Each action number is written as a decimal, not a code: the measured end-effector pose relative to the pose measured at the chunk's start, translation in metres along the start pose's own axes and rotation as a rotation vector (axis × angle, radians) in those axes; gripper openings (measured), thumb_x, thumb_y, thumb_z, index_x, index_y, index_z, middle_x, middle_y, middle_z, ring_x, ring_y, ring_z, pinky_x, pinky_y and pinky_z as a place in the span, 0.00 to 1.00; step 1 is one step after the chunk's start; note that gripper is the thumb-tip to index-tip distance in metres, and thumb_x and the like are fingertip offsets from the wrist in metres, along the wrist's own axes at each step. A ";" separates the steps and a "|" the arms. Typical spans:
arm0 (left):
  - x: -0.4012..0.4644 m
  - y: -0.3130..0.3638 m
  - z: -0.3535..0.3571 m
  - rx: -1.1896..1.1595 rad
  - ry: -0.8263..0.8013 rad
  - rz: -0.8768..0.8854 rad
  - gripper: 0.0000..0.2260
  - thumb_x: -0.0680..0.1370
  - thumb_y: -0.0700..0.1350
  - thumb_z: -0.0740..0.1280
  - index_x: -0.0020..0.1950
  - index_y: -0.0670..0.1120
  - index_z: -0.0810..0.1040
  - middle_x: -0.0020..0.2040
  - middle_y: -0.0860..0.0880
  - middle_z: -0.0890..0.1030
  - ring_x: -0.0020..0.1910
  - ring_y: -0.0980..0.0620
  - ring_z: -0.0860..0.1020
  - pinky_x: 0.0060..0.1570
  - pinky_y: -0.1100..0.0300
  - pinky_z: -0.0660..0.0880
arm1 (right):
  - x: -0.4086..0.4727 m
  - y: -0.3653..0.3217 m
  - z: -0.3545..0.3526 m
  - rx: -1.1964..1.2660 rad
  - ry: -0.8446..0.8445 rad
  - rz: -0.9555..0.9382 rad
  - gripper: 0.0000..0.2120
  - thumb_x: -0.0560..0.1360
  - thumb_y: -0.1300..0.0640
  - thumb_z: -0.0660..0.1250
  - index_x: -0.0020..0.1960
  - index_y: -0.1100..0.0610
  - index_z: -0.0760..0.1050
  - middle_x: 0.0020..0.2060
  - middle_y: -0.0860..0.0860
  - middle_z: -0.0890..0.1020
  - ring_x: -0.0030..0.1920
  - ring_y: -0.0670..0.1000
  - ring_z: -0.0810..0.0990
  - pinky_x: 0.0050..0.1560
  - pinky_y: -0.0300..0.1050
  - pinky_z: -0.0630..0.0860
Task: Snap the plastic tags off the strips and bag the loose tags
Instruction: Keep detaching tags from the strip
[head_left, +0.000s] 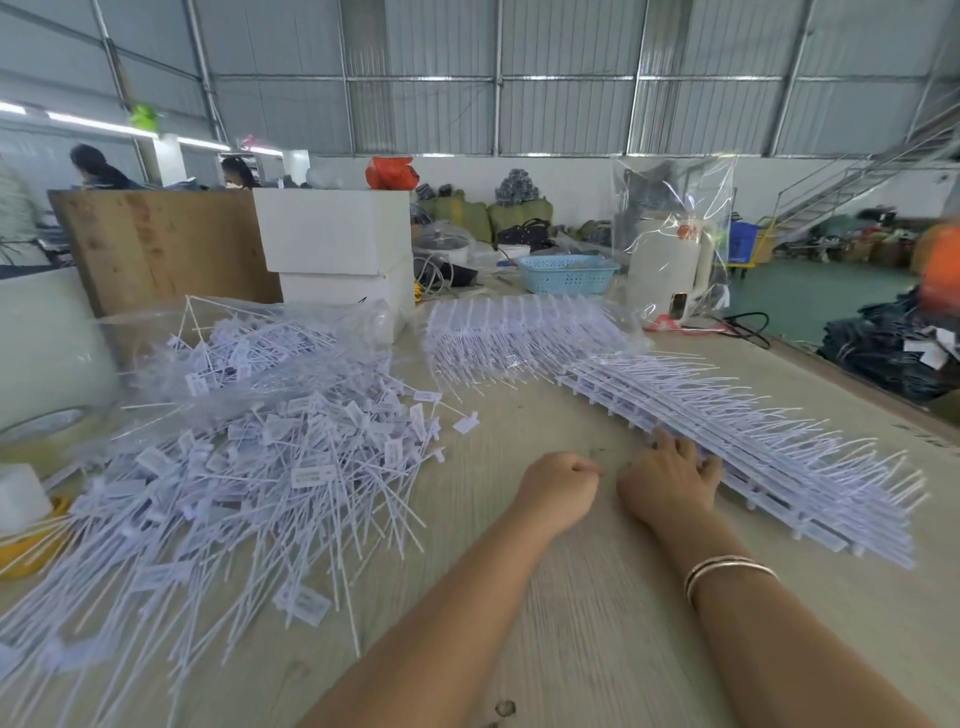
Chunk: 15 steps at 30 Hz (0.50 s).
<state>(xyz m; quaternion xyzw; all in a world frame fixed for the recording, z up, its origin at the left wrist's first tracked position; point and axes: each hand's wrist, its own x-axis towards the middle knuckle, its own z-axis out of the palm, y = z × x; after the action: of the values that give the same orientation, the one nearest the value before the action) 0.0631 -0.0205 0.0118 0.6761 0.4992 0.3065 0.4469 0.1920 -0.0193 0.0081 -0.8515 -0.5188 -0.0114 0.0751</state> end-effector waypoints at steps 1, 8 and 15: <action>0.002 0.000 0.001 -0.007 0.000 -0.005 0.13 0.77 0.41 0.60 0.56 0.42 0.81 0.55 0.43 0.82 0.57 0.45 0.78 0.60 0.51 0.74 | -0.001 -0.001 -0.001 0.002 0.006 0.001 0.25 0.77 0.54 0.52 0.73 0.58 0.62 0.75 0.51 0.57 0.74 0.53 0.54 0.71 0.57 0.48; 0.023 0.014 0.004 -0.503 -0.015 -0.252 0.09 0.77 0.35 0.60 0.40 0.41 0.76 0.38 0.42 0.80 0.33 0.48 0.78 0.40 0.55 0.77 | -0.013 -0.012 -0.007 -0.103 0.145 -0.166 0.20 0.78 0.50 0.53 0.67 0.51 0.71 0.67 0.51 0.66 0.68 0.54 0.59 0.67 0.56 0.52; 0.047 0.033 0.015 -0.514 -0.025 -0.357 0.09 0.78 0.41 0.59 0.42 0.43 0.77 0.38 0.44 0.78 0.37 0.47 0.75 0.36 0.60 0.69 | -0.019 -0.015 -0.016 0.020 0.149 -0.343 0.18 0.78 0.53 0.55 0.65 0.57 0.72 0.63 0.54 0.74 0.64 0.57 0.69 0.60 0.51 0.65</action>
<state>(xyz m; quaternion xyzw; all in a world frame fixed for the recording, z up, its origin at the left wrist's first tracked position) 0.1041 0.0164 0.0339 0.4463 0.5105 0.3309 0.6563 0.1709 -0.0312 0.0238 -0.7466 -0.6494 -0.0817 0.1188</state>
